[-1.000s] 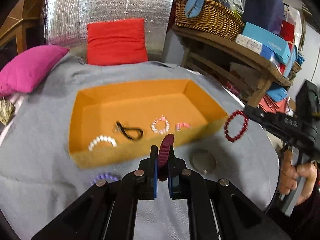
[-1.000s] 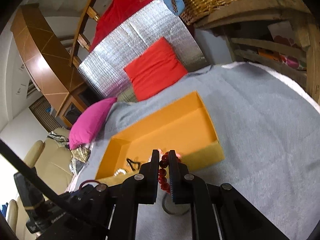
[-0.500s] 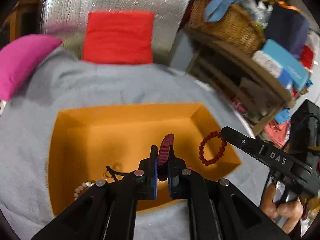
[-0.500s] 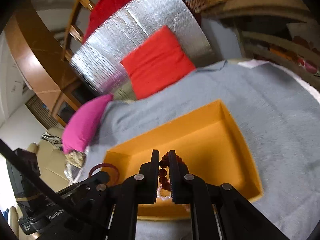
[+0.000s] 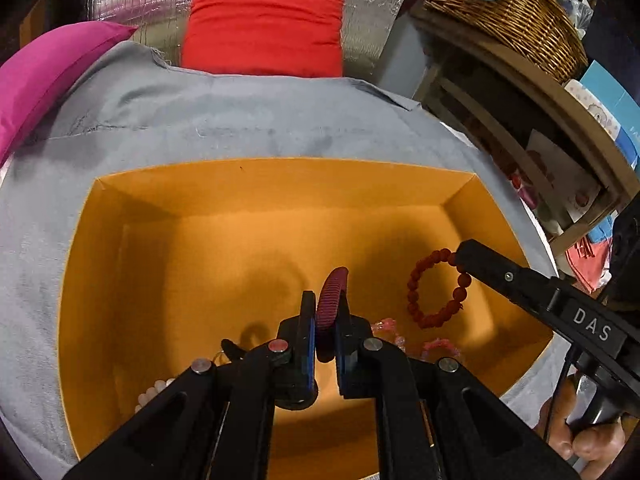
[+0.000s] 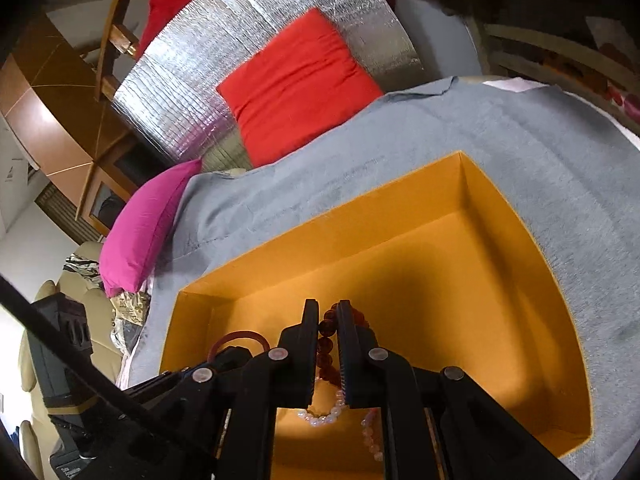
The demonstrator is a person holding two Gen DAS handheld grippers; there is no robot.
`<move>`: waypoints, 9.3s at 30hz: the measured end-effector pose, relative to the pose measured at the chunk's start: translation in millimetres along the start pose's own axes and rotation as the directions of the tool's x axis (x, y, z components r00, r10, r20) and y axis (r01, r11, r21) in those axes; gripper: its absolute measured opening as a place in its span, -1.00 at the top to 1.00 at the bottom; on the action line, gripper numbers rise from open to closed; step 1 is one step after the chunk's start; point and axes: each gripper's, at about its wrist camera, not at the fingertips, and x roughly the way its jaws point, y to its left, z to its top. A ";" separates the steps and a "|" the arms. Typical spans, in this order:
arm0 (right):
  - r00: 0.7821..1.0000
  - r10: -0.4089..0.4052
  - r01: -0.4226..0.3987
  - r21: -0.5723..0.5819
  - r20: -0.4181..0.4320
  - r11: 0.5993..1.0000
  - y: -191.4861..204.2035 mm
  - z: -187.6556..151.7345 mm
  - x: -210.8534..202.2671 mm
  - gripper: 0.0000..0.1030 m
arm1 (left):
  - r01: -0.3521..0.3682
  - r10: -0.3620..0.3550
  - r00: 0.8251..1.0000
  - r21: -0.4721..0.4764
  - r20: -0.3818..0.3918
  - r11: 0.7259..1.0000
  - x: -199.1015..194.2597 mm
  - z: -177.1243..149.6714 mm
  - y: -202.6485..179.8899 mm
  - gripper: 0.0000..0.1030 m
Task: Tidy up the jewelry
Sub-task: 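Lift the hair tie and red bead bracelet and carry both over the orange box, then open the left tool over the box while the right tool releases the red bracelet, then withdraw both tools from the box toward the purple bracelet and silver bangle, then place the right tool fingers on the silver bangle rim while the left tool approaches the purple bracelet, then close the left tool on the purple bead bracelet while the right tool grips the silver bangle, then lift the purple bracelet and silver bangle and carry both over the orange box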
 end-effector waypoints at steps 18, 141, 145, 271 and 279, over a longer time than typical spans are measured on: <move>0.998 -0.060 0.059 0.025 0.008 0.998 -15.0 3.0 8.6 0.80 | -0.053 0.053 0.997 -0.003 -0.061 0.999 15.3 -4.6 -0.4 0.84; 0.913 -0.387 0.330 -0.324 -0.128 0.886 -16.6 -133.2 -60.8 -0.20 | -0.176 0.184 0.982 0.134 -0.050 0.975 -57.1 -156.8 22.1 -0.29; 0.915 -0.379 0.322 -0.320 -0.135 0.891 -18.8 -132.1 -60.9 -0.20 | -0.221 0.228 0.973 0.179 -0.024 0.959 -60.1 -162.0 9.3 -0.29; 0.946 -0.284 0.227 -0.309 -0.154 0.924 -5.9 -139.9 -67.8 -0.24 | -0.041 0.043 0.999 0.147 -0.009 0.988 -60.6 -158.2 27.9 0.81; 0.962 -0.228 0.176 -0.295 -0.150 0.939 -3.4 -138.6 -76.5 -0.24 | 0.001 -0.007 1.000 0.202 0.028 0.979 -75.1 -161.3 14.0 0.81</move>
